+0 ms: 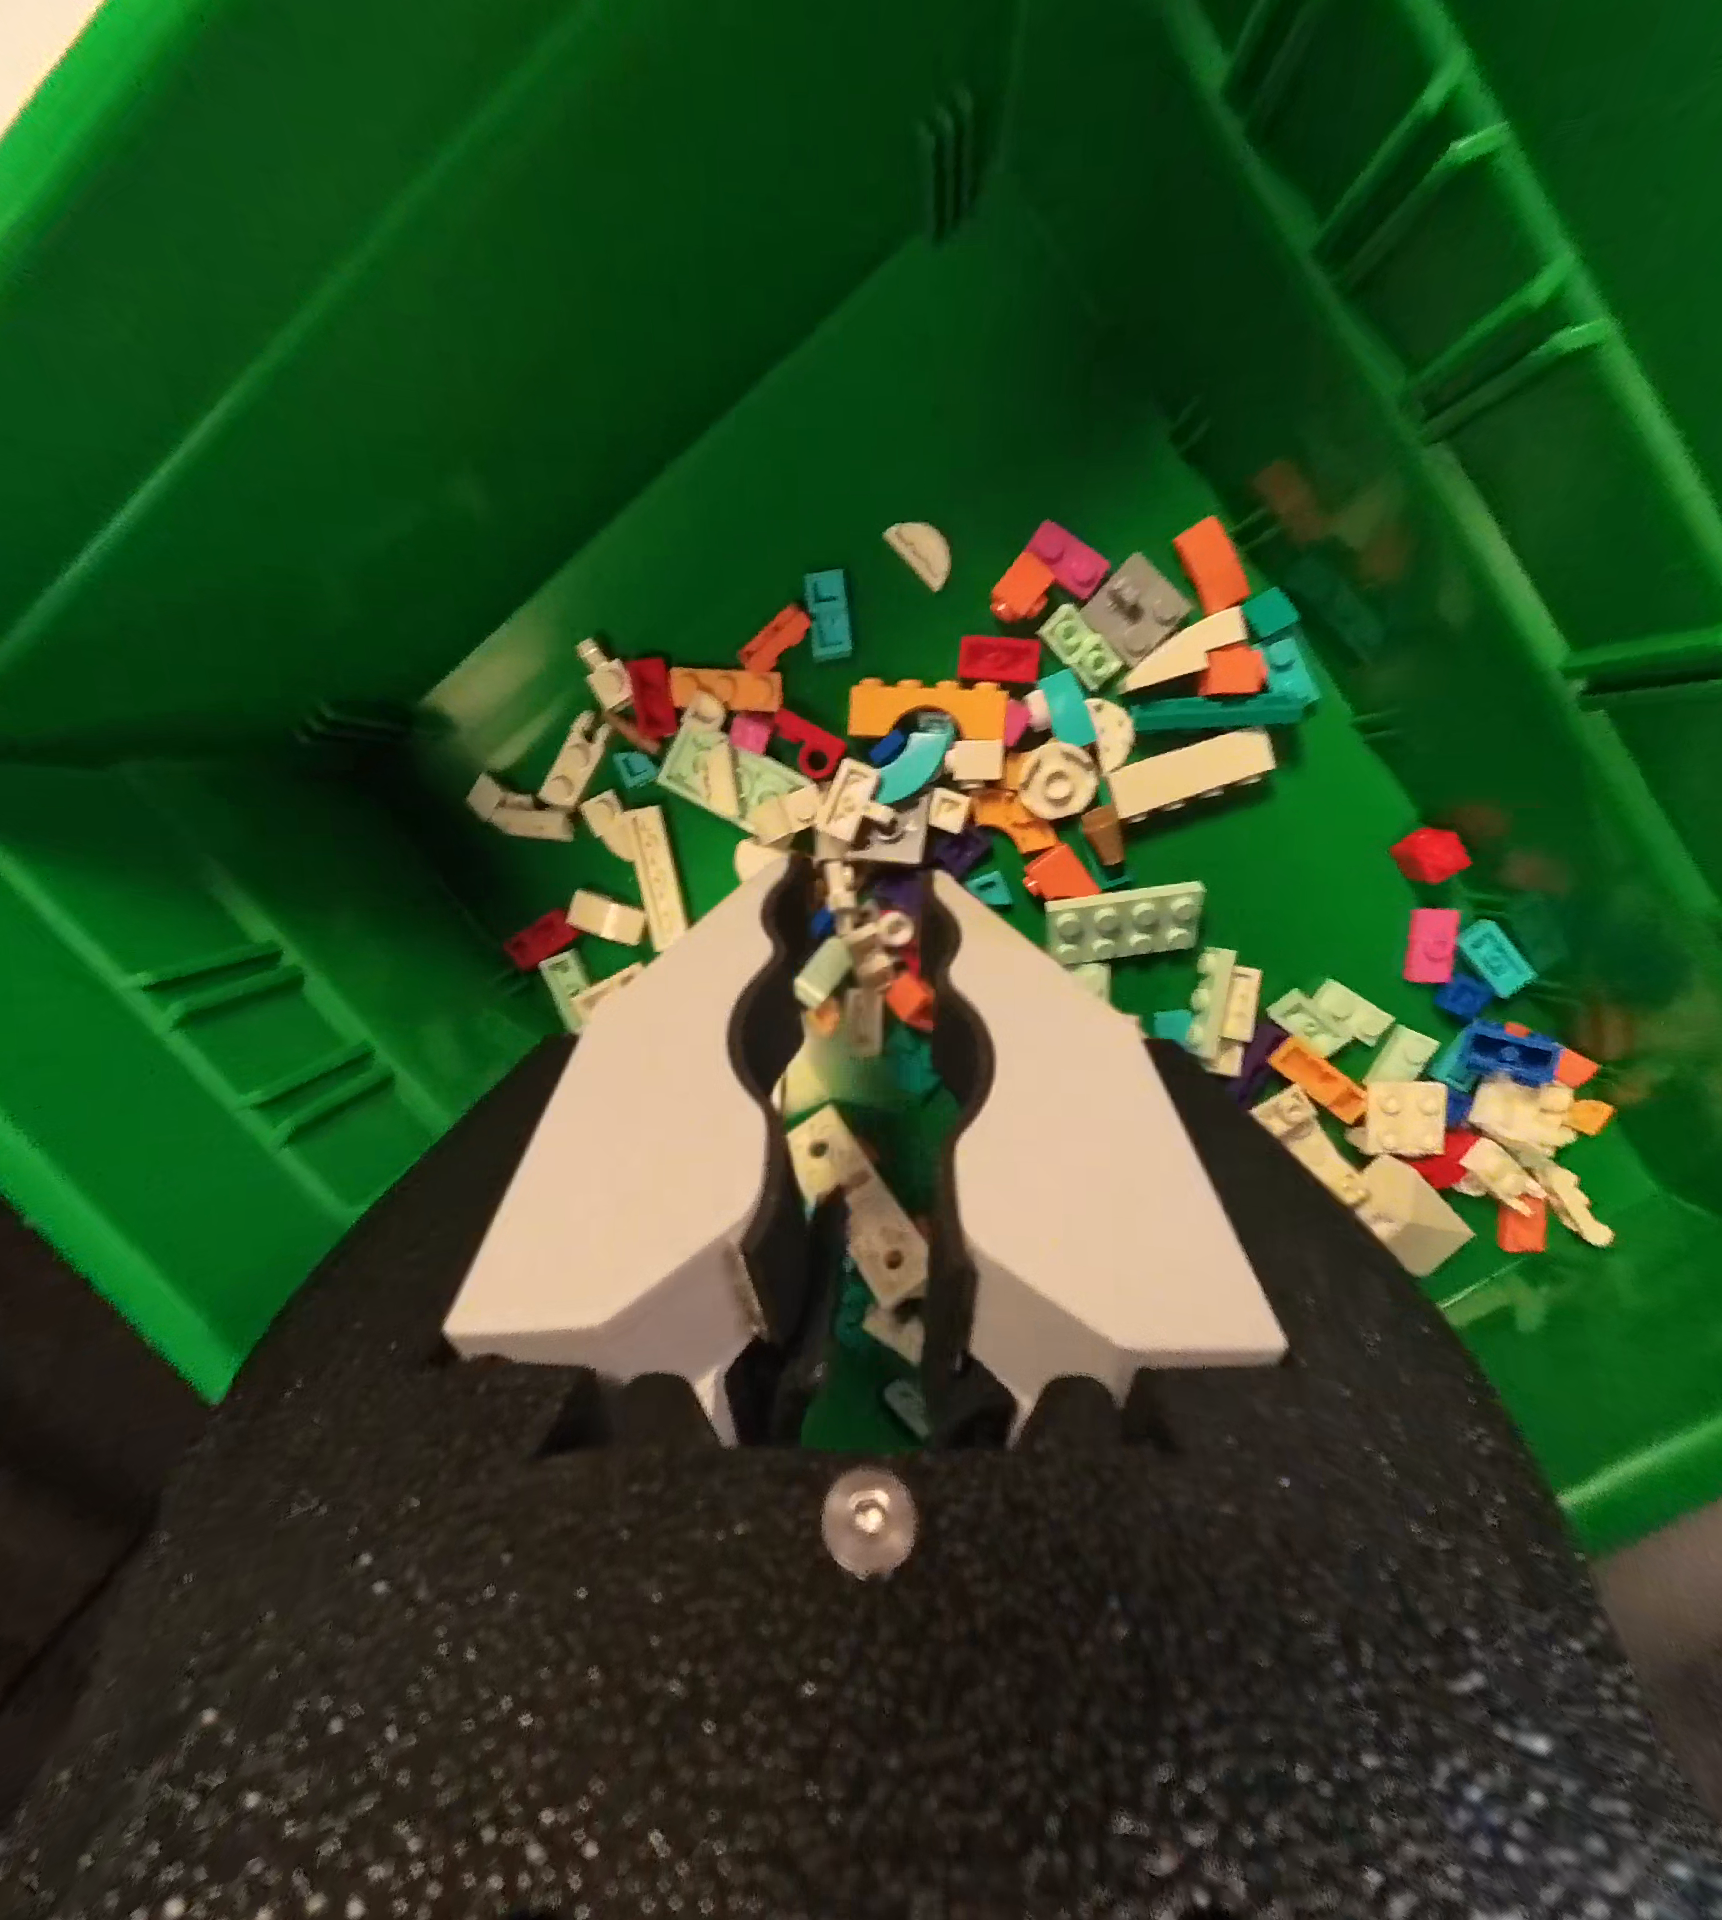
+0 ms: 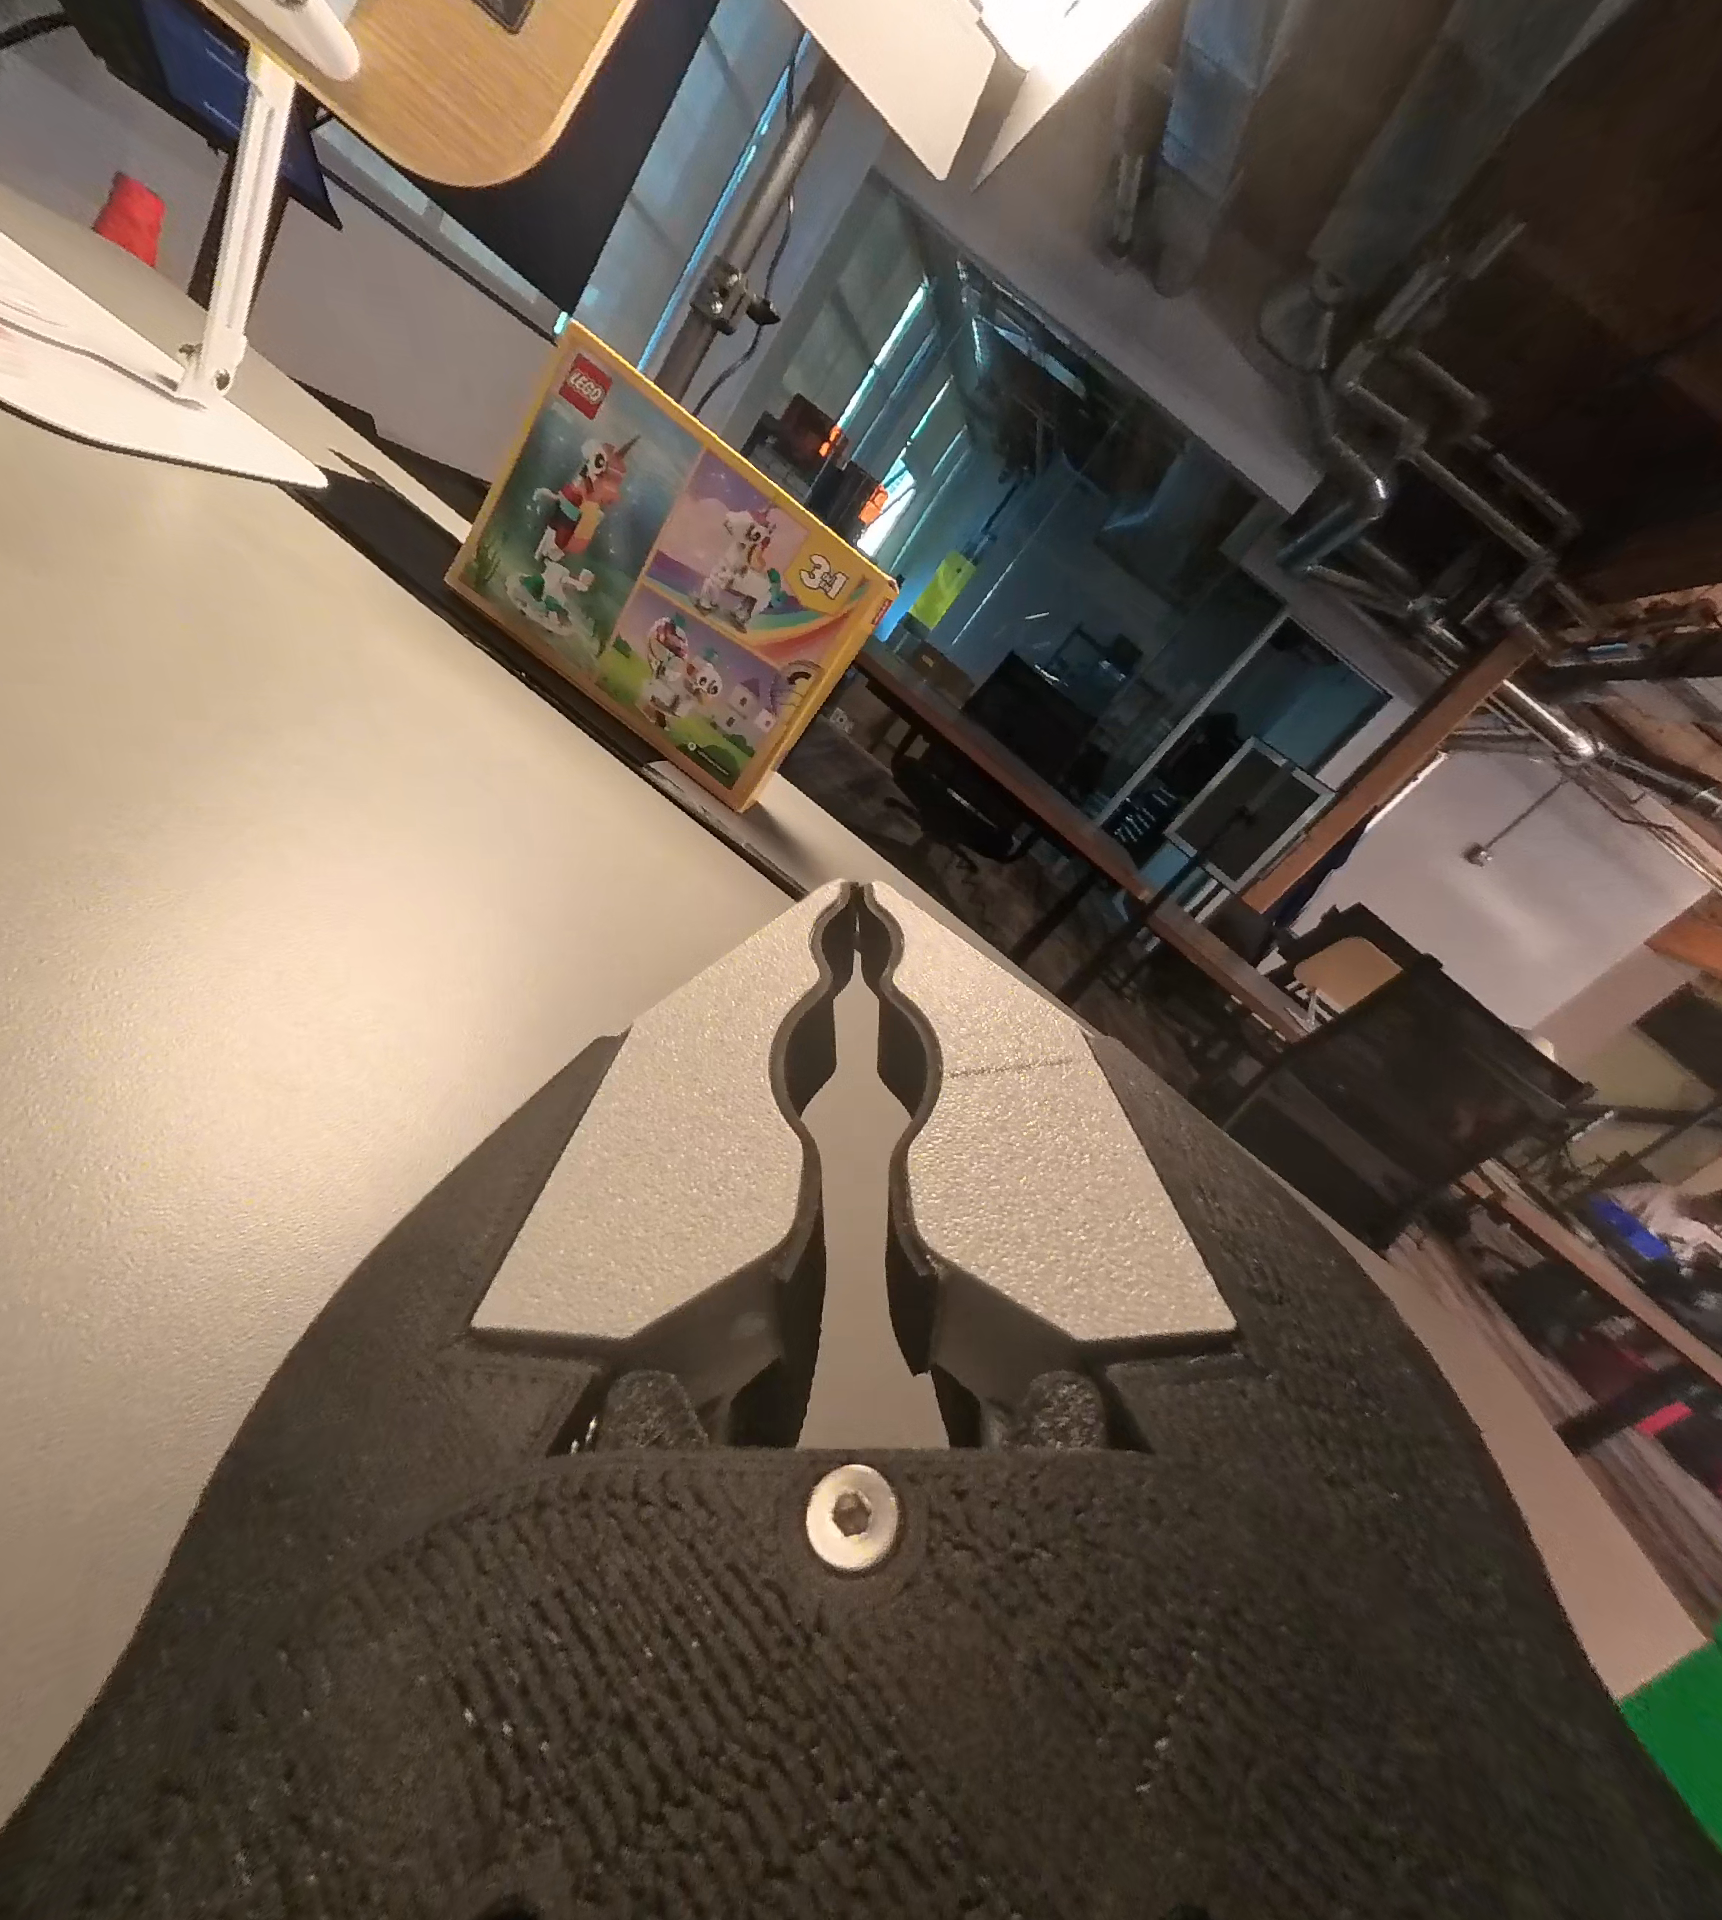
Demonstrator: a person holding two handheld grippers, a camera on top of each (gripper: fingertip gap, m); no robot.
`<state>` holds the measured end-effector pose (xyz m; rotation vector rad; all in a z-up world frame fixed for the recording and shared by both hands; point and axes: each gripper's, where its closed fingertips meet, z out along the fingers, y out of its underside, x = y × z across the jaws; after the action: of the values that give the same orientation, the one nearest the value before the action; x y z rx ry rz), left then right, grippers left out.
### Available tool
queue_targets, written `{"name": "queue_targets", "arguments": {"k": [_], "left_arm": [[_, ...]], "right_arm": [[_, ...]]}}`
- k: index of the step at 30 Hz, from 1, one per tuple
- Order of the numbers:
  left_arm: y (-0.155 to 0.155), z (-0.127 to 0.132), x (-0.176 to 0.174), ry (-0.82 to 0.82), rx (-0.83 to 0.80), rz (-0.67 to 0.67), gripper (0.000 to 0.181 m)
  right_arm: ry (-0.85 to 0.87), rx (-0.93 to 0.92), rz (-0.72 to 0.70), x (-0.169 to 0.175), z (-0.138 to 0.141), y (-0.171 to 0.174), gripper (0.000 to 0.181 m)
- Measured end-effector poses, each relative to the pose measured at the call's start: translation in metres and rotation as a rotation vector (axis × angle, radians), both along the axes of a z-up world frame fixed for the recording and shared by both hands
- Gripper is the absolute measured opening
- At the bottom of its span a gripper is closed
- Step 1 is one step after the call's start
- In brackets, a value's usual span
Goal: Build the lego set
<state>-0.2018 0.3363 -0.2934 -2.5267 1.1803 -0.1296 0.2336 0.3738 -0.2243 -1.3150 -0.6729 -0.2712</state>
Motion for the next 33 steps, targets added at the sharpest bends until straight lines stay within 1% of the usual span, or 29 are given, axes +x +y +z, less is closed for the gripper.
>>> {"name": "queue_targets", "arguments": {"k": [1, 3, 5, 7, 9, 13, 16, 19, 21, 24, 25, 33], "left_arm": [[-0.004, -0.001, 0.002, -0.010, -0.019, -0.021, 0.017], [-0.014, -0.004, 0.000, 0.007, -0.059, -0.041, 0.024], [-0.025, -0.006, -0.009, 0.065, -0.078, -0.008, 0.031], [-0.044, -0.005, -0.015, 0.092, -0.106, -0.003, 0.038], [-0.060, -0.004, -0.016, 0.056, -0.136, 0.018, 0.040], [-0.075, -0.008, -0.025, 0.006, -0.157, 0.086, 0.040], [-0.086, -0.012, -0.025, -0.028, -0.189, 0.105, 0.038], [-0.096, -0.013, -0.022, -0.032, -0.201, 0.089, 0.031], [-0.104, -0.015, -0.023, -0.001, -0.215, 0.066, 0.020], [-0.114, -0.018, -0.029, 0.102, -0.195, 0.007, 0.001], [-0.116, -0.018, -0.027, 0.106, -0.191, -0.020, 0.002], [-0.138, -0.012, 0.011, -0.116, -0.334, -0.103, 0.000]], "right_arm": [[-0.003, -0.001, -0.001, 0.000, 0.000, 0.000, 0.000], [-0.009, -0.002, -0.006, 0.000, -0.001, 0.001, 0.000], [-0.010, -0.003, -0.011, 0.001, -0.001, 0.001, 0.000], [-0.007, -0.002, -0.014, 0.001, -0.001, 0.001, 0.000], [-0.006, -0.001, -0.016, 0.002, 0.000, 0.001, 0.000], [-0.004, -0.001, -0.015, 0.002, 0.000, 0.001, 0.000], [-0.004, -0.001, -0.015, 0.001, 0.000, 0.001, 0.000], [-0.004, -0.002, -0.015, 0.001, 0.000, 0.001, 0.000], [-0.006, -0.002, -0.015, 0.001, 0.000, 0.001, 0.000], [-0.012, -0.004, -0.014, 0.000, -0.001, 0.001, 0.000], [-0.015, -0.005, -0.014, 0.000, -0.001, 0.001, 0.000], [-0.019, -0.006, -0.021, 0.001, -0.002, 0.002, 0.000]]}}
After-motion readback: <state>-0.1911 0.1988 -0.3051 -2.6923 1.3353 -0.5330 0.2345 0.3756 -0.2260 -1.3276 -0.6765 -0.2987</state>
